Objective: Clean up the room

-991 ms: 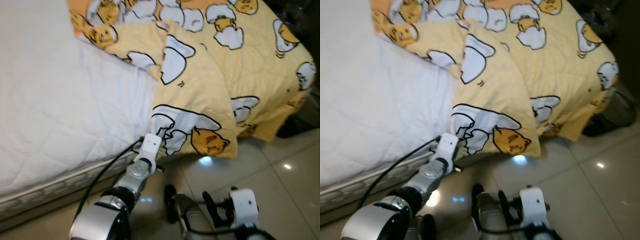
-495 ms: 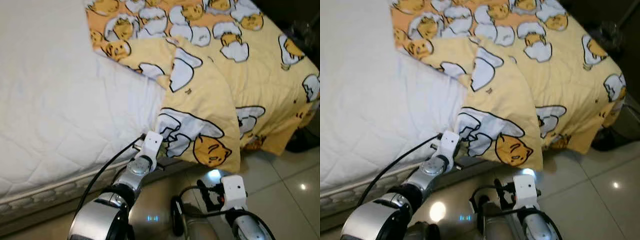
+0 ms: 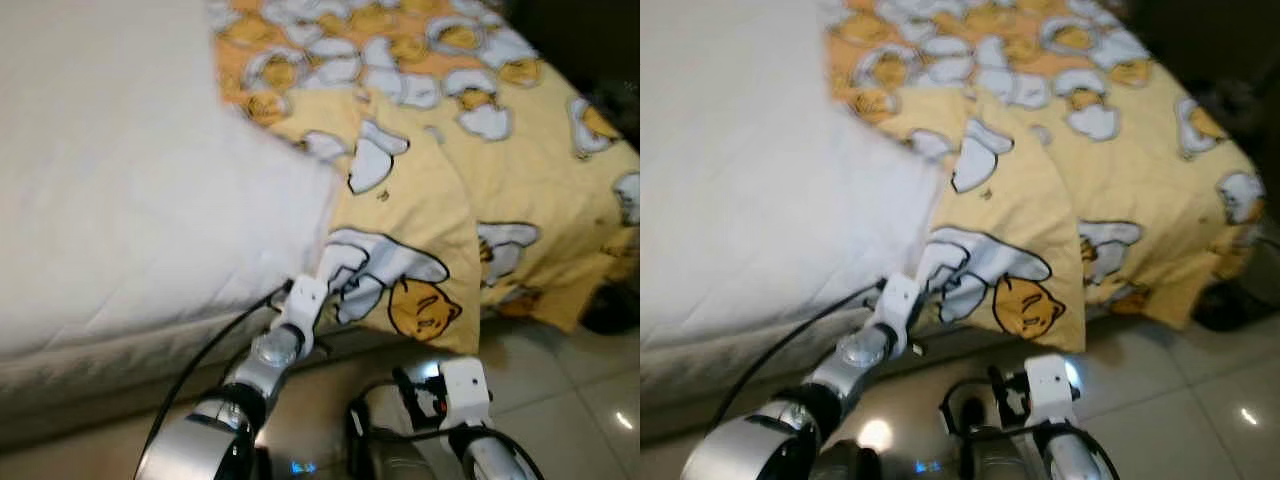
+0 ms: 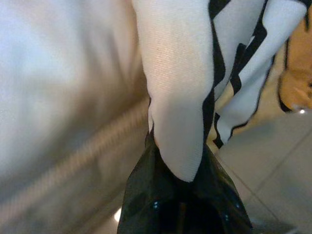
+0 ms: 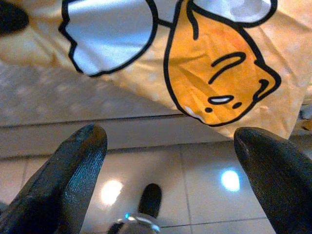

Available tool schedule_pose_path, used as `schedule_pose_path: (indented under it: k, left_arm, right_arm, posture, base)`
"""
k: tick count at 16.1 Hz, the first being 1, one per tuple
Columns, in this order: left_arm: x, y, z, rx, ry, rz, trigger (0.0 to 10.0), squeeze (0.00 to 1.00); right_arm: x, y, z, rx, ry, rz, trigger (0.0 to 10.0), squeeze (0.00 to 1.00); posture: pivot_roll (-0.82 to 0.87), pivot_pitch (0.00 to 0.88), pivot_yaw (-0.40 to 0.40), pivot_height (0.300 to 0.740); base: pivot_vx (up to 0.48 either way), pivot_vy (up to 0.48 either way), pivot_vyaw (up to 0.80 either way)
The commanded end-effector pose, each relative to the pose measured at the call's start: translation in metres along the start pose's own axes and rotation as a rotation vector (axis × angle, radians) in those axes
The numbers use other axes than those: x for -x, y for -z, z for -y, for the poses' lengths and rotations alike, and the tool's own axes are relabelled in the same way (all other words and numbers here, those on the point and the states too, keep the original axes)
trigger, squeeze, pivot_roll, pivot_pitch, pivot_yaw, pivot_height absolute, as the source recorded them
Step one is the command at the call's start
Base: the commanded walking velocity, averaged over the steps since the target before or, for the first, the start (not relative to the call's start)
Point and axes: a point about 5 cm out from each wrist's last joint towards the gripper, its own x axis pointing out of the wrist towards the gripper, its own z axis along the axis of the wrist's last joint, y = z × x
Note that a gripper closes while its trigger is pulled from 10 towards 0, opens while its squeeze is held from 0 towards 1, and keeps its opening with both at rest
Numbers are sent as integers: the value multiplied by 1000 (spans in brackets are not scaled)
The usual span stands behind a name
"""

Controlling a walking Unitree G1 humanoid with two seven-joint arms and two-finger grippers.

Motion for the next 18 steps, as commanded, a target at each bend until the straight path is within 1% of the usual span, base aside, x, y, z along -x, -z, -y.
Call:
schedule_pose_path:
  k: [1, 2, 3, 4, 5, 7, 8, 9, 10, 11, 12, 14, 16, 17, 18]
  left_arm:
    - [3, 13, 13, 19, 64, -37, 10000, 0]
    - [4, 16, 18, 30, 92, -43, 10000, 0]
    - [8, 28, 40, 48, 214, -71, 10000, 0]
    - [12, 35, 56, 55, 299, -81, 10000, 0]
    - [16, 41, 72, 80, 388, -95, 10000, 0]
    - [22, 48, 89, 105, 484, -119, 10000, 0]
    - [28, 55, 105, 125, 567, -150, 10000, 0]
    - [30, 58, 109, 130, 592, -162, 10000, 0]
    - [35, 68, 109, 123, 604, -203, 10000, 0]
    - [34, 73, 97, 87, 544, -209, 10000, 0]
    - [32, 74, 80, 12, 467, -201, 10000, 0]
    - [28, 69, 58, -42, 367, -172, 10000, 0]
    - [26, 65, 51, -27, 342, -157, 10000, 0]
    - [25, 64, 46, -11, 325, -155, 10000, 0]
    - [26, 66, 44, -8, 314, -163, 10000, 0]
  right_arm:
    - [3, 6, 4, -4, 12, -19, 10000, 0]
    - [3, 7, 4, -4, 13, -20, 10000, 0]
    - [3, 7, 4, -3, 12, -21, 10000, 0]
    - [3, 7, 4, -2, 12, -20, 10000, 0]
    - [3, 7, 6, 1, 17, -20, 10000, 0]
    - [3, 7, 9, 4, 21, -21, 10000, 0]
    - [3, 7, 10, 10, 18, -21, 10000, 0]
    - [2, 7, 10, 12, 16, -21, 10000, 0]
    - [1, 6, 11, 15, 16, -16, 10000, 0]
    - [0, 5, 12, 16, 17, -14, 10000, 0]
    - [1, 6, 12, 15, 20, -15, 10000, 0]
    - [3, 8, 12, 13, 23, -19, 10000, 0]
    - [3, 8, 11, 11, 22, -19, 10000, 0]
    - [2, 8, 9, 9, 19, -17, 10000, 0]
    - [1, 8, 9, 8, 16, -16, 10000, 0]
  posture:
    - [-87, 157, 0, 740]
    - [-88, 158, 2, 740]
    - [-91, 156, 6, 740]
    - [-95, 156, 7, 740]
    - [-94, 155, 2, 740]
    - [-93, 155, 0, 740]
    - [-94, 154, -3, 740]
    - [-94, 154, -3, 740]
    - [-97, 151, -2, 740]
    - [-100, 150, 0, 740]
    - [-99, 150, 0, 740]
    - [-93, 148, 3, 740]
    - [-89, 149, 4, 740]
    - [-88, 148, 4, 740]
    - [-87, 148, 3, 740]
  base:
    - [0, 0, 0]
    - [0, 0, 0]
    - [0, 0, 0]
    - [0, 0, 0]
    - [0, 0, 0]
    - [0, 0, 0]
    - [0, 0, 0]
    - [0, 0, 0]
    - [0, 0, 0]
    - [0, 0, 0]
    - [0, 0, 0]
    - [0, 0, 0]
    - [0, 0, 0]
    - [-371, 0, 0]
    - [-382, 0, 0]
